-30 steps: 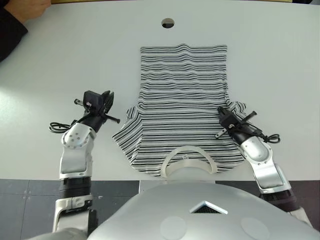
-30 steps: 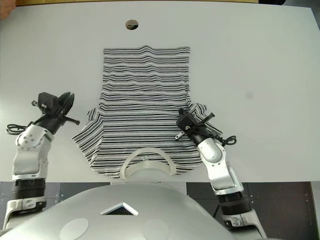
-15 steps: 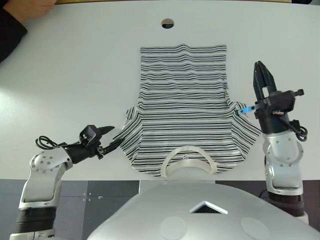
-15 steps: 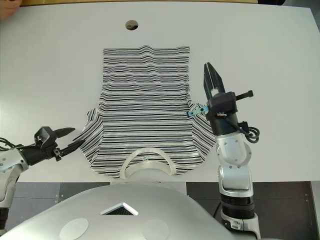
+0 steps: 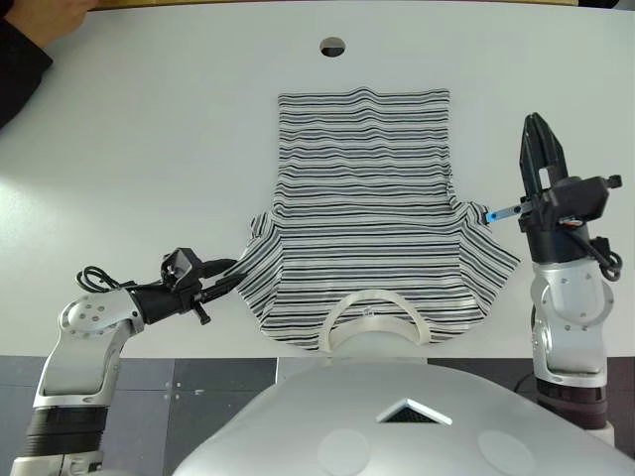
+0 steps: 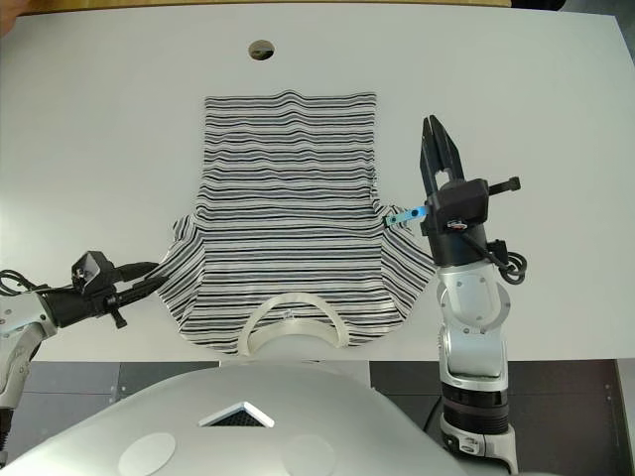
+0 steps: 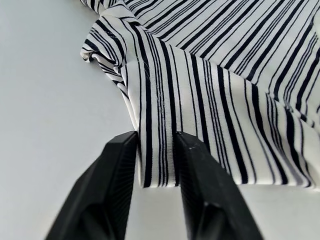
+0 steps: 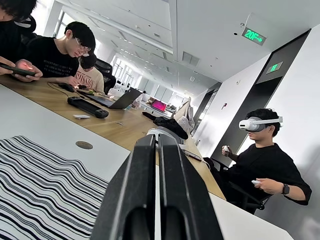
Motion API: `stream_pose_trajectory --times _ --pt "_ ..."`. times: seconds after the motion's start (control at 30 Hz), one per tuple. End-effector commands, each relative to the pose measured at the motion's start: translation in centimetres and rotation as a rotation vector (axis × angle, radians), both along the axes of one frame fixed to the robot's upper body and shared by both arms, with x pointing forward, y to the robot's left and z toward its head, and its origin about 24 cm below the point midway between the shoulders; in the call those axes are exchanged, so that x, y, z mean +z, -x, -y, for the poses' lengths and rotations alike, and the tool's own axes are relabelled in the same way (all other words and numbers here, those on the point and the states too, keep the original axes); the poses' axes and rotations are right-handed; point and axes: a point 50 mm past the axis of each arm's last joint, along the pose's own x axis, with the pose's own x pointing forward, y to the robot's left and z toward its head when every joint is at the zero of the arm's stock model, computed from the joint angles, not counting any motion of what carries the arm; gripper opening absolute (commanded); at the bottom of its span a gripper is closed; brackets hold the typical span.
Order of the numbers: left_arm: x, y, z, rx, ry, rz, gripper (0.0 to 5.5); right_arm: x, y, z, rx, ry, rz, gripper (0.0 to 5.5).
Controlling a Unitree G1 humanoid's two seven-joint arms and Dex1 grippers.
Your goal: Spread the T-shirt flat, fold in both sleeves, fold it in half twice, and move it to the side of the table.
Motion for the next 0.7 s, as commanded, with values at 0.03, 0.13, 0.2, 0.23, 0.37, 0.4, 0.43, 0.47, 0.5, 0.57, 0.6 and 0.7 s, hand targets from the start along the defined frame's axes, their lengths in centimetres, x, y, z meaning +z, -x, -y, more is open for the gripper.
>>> stream_pose_trajectory --times 0.03,0.13,0.2,0.23,0.37,0.4,0.43,0.47,0.5,0.57,0.6,0.7 --pt "-1.4 1.8 -0.2 0.019 0.027 -0.192 0.78 0.8 0.1 0.0 0.006 -0.009 0.049 0.10" --pt "-1.2 1.8 -0.2 0.028 0.069 -0.222 0.21 1.2 0.3 0.1 0.006 -0.011 0.078 0.10" --pt "-0.7 0.9 -0.1 0.047 0.081 -0.160 0.13 1.1 0.3 0.0 0.011 -0.012 0.081 0.10" --pt "-0.3 0.4 0.0 0.055 0.088 -0.125 0.13 1.0 0.3 -0.1 0.014 -0.009 0.080 0.10" --pt "2.3 -1.3 0.8 0.038 0.147 0.000 0.13 0.2 0.3 0.1 0.015 0.022 0.036 0.10" --pt "2.7 -1.7 1.1 0.032 0.157 0.024 0.13 -0.3 0.4 0.2 0.014 0.040 0.017 0.10" --pt "3.0 -2.0 1.4 0.029 0.163 0.040 0.13 -0.6 0.4 0.3 0.013 0.046 0.002 0.10" --pt "3.2 -2.3 2.0 0.021 0.178 0.054 0.13 -0.8 0.5 0.4 0.010 0.046 -0.011 0.10" --pt "3.2 -2.6 2.8 0.009 0.195 0.065 0.13 -1.0 0.5 0.6 0.005 0.049 -0.020 0.10" --pt "2.9 -2.8 4.0 -0.016 0.222 0.063 0.13 -1.2 0.6 0.8 -0.007 0.058 -0.022 0.10" --pt "2.6 -2.8 4.7 -0.028 0.236 0.058 0.13 -1.2 0.5 0.8 -0.007 0.062 -0.021 0.10" --pt "2.5 -2.6 6.7 -0.068 0.274 0.060 0.13 -1.2 0.4 0.7 -0.006 0.064 -0.020 0.10"
